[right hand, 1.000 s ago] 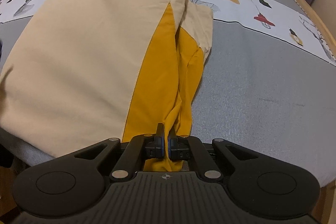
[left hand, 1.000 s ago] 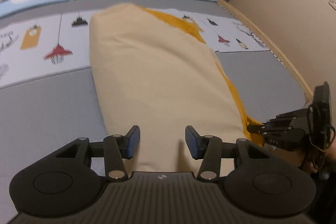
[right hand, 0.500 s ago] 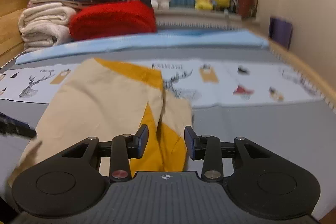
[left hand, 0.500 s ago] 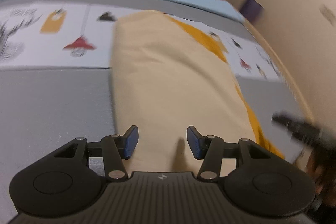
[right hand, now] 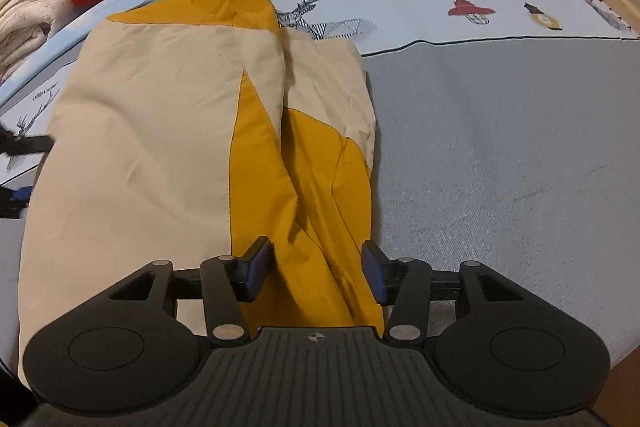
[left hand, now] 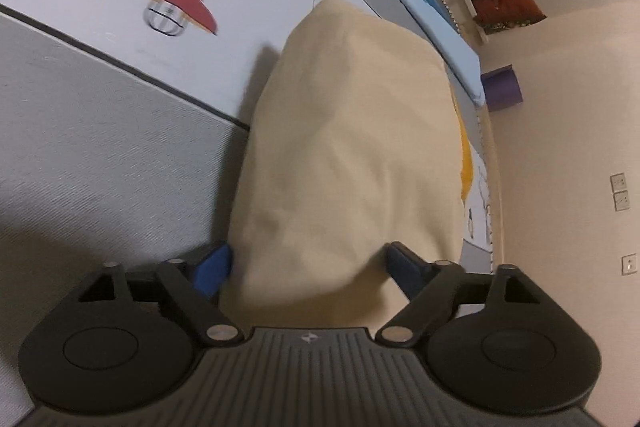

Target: Fold large clothes

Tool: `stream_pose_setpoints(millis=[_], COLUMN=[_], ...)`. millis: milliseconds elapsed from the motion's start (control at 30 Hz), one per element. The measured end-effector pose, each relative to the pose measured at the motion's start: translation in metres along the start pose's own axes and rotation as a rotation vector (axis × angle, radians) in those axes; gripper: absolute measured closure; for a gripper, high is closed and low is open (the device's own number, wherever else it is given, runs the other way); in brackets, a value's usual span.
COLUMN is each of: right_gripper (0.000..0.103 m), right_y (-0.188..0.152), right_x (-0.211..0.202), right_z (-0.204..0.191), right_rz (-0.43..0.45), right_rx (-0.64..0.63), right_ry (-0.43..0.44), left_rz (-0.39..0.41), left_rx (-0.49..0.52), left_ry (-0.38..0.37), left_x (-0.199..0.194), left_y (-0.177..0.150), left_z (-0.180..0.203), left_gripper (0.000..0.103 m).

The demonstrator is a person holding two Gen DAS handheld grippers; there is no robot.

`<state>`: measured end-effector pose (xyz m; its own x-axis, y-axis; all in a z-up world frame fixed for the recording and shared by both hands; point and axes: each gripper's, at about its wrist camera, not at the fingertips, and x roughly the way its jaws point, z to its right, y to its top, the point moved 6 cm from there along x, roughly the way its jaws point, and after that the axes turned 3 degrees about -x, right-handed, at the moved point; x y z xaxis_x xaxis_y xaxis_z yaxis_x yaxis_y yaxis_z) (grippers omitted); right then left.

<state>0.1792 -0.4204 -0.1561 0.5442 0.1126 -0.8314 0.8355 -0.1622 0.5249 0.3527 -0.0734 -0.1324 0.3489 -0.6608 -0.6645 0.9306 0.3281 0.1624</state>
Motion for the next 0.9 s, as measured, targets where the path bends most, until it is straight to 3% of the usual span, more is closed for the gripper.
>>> stream_pose_setpoints(millis=[200,267,300,333,400,433,467,600,767,867,900], right_gripper=[0.052,0.052,0.052,0.056,0.073,0.087,0.096,0.1,0.102,0.102,0.102], right_y=[-0.002,-0.002,-0.001,-0.001,0.005,0.007,0.01,0.02,0.037,0.047,0.05], right_x=[0.003,0.006,0.007,0.008,0.007,0.006,0.006,0.011,0.017,0.016,0.016], right_z=[0.003,0.0,-0.001,-0.004,-0.011,-0.016,-0.023,-0.057,-0.11,-0.146,-0.158], right_rz=[-0.016,-0.023,-0.026,-0.024,0.005,0.014,0.025,0.049,0.093,0.138,0.15], right_rx=[0.008,0.007,0.002,-0.001,-0.004,-0.004,-0.009,-0.062,-0.094,-0.119,-0.132], right_ry=[0.011,0.008,0.008,0.007,0.013,0.026,0.041,0.061,0.151,0.22,0.238], left_rz=[0.028,0.05,0.062,0.071,0.084,0.091,0.102,0.156,0.227,0.254,0.262], left_rx=[-0.01,0.023,0.038,0.048,0.051,0.054,0.067,0.106,0.077,0.058,0.036], left_ry=[-0.055,-0.053,-0.048,-0.049,-0.063,-0.07,-0.077,-0.08,-0.021,0.036,0.062], left_x=[0.032,0.035,0.033,0.032,0.024,0.019,0.013,-0.023,-0.084,-0.114,-0.121], left_y=[0.006,0.009,0.009,0.01,0.015,0.018,0.022,0.044,0.089,0.112,0.119], left_z=[0.0,0.004,0.006,0.008,0.013,0.016,0.019,0.023,-0.014,-0.042,-0.056], left_gripper=[0.009,0.017,0.028,0.041,0.054,0.059,0.059,0.06,0.059,0.045,0.036])
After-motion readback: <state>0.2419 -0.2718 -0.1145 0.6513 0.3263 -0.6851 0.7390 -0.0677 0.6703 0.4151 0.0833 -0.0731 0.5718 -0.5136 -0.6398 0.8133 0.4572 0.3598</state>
